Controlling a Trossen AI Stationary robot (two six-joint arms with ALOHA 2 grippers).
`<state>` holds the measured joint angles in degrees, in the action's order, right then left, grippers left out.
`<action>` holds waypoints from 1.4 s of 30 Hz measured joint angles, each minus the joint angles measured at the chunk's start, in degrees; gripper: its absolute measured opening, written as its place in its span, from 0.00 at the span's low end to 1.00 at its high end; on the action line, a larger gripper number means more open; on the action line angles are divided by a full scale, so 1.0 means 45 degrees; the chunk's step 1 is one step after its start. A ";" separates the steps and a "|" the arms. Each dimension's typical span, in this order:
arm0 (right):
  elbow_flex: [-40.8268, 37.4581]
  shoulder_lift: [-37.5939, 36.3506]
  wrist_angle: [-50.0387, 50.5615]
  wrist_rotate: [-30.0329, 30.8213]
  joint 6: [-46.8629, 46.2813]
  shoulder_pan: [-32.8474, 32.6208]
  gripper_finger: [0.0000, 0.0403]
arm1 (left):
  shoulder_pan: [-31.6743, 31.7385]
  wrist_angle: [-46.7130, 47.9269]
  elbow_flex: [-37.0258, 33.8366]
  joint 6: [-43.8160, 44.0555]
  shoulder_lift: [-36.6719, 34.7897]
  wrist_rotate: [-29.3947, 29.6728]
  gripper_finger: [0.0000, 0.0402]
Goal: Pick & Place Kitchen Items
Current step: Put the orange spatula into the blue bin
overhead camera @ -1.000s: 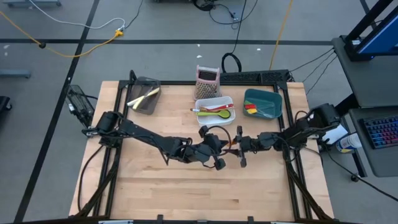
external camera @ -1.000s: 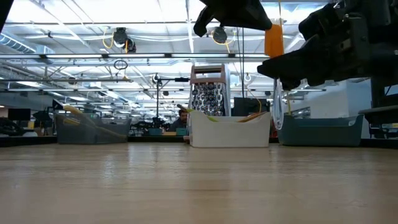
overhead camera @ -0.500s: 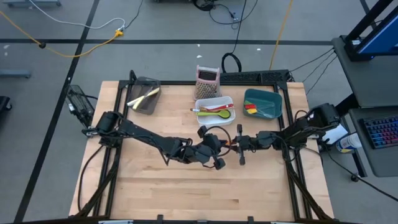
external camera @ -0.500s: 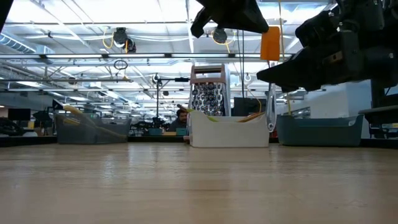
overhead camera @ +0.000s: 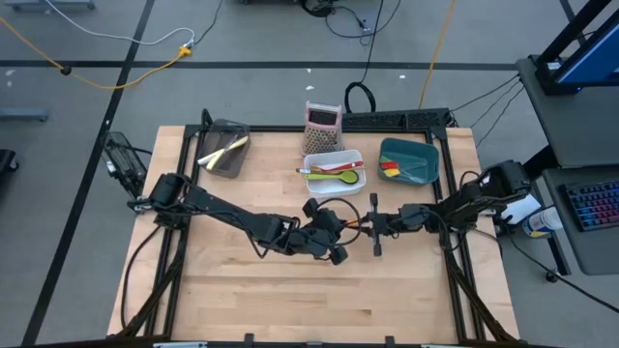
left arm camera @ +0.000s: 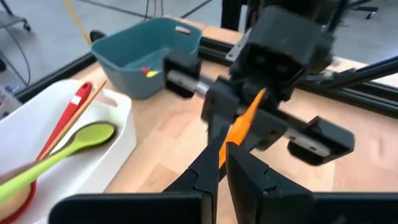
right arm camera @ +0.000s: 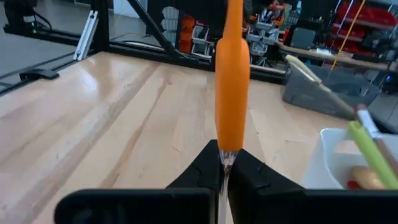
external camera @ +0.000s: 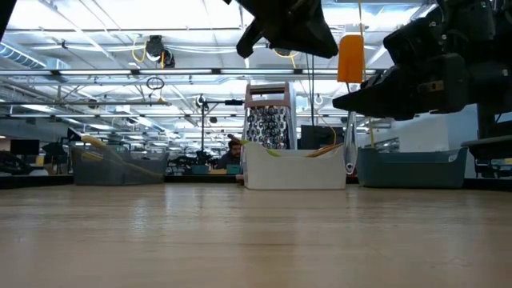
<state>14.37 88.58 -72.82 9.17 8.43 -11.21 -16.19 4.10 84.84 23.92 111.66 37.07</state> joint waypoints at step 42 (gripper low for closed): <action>-0.2104 -0.6397 0.9463 1.4181 0.1027 0.2218 0.01 | 0.0272 0.0880 0.0000 0.0771 0.0000 0.0012 0.09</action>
<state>4.91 59.80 -30.24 72.98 13.06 -1.23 -14.96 8.05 84.84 27.39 111.66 37.12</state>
